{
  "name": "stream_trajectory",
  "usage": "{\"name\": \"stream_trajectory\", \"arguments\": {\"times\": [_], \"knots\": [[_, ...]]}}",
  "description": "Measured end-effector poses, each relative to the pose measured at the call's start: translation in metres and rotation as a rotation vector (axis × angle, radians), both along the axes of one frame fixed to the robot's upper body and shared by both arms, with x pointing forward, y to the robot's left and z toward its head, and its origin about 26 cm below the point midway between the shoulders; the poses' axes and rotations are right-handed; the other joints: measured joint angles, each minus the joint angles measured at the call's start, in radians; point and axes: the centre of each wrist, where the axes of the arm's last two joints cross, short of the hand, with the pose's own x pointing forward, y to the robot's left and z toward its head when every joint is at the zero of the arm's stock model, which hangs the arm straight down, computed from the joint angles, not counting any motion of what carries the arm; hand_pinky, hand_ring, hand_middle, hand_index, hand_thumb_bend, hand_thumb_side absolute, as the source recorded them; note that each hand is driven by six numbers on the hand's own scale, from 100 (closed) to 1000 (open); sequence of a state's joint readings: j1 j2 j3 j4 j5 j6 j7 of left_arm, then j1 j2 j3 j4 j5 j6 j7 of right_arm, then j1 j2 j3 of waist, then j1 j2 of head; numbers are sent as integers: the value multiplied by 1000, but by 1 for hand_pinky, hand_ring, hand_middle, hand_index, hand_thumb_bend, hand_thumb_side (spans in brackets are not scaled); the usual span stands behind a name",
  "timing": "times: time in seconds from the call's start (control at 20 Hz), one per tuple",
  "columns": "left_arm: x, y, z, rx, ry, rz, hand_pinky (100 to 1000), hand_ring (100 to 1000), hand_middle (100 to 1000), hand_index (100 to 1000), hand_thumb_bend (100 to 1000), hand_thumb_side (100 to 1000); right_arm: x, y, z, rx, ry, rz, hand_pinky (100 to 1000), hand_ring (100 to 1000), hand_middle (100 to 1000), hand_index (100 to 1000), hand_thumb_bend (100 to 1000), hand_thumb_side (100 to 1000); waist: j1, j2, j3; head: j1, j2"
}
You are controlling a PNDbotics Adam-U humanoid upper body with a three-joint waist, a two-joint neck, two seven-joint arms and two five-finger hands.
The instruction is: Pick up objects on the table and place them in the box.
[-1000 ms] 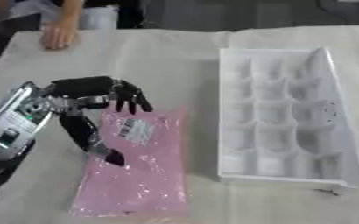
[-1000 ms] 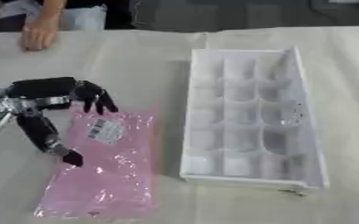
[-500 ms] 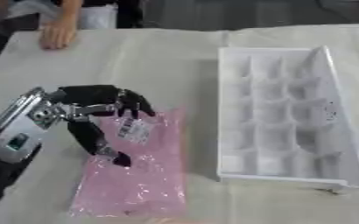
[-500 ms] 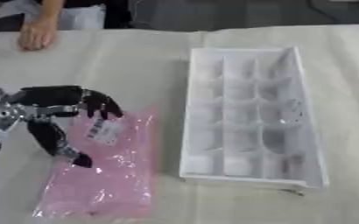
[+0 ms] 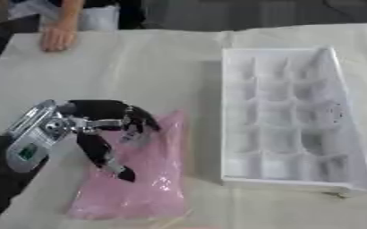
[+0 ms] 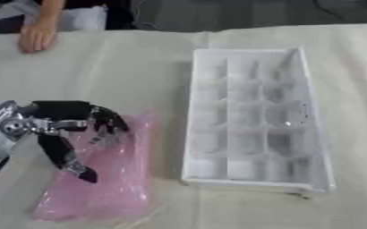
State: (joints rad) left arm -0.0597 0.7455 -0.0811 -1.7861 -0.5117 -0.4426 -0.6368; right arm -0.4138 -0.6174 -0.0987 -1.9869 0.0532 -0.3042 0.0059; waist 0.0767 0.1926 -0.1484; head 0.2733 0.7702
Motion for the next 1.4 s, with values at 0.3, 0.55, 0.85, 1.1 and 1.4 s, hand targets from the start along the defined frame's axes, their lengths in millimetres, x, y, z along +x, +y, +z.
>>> {"name": "stream_trajectory", "arguments": {"times": [0.3,0.55,0.85,1.1,1.4], "knots": [[-1,0,-6,30,40,16,615,766,863,989,707,814,0,0,0,0,0,0,424,567,524,580,304,1000,0,0,0,0,0],[1,-5,-7,64,34,33,631,774,873,984,751,808,0,0,0,-1,0,1,425,567,525,580,308,1000,1,0,0,0,0],[2,-16,-11,64,-48,60,565,714,772,895,727,727,0,1,0,-4,-1,5,425,567,525,580,309,1000,1,0,-4,0,0],[0,-27,-22,9,-146,108,509,642,695,834,689,688,1,2,2,-6,-7,10,424,567,525,580,307,1000,1,0,-6,0,0],[-1,-36,-34,-37,-198,136,488,617,669,792,620,689,1,2,2,-6,-7,11,424,567,524,579,306,1000,1,0,-6,0,0]]}}
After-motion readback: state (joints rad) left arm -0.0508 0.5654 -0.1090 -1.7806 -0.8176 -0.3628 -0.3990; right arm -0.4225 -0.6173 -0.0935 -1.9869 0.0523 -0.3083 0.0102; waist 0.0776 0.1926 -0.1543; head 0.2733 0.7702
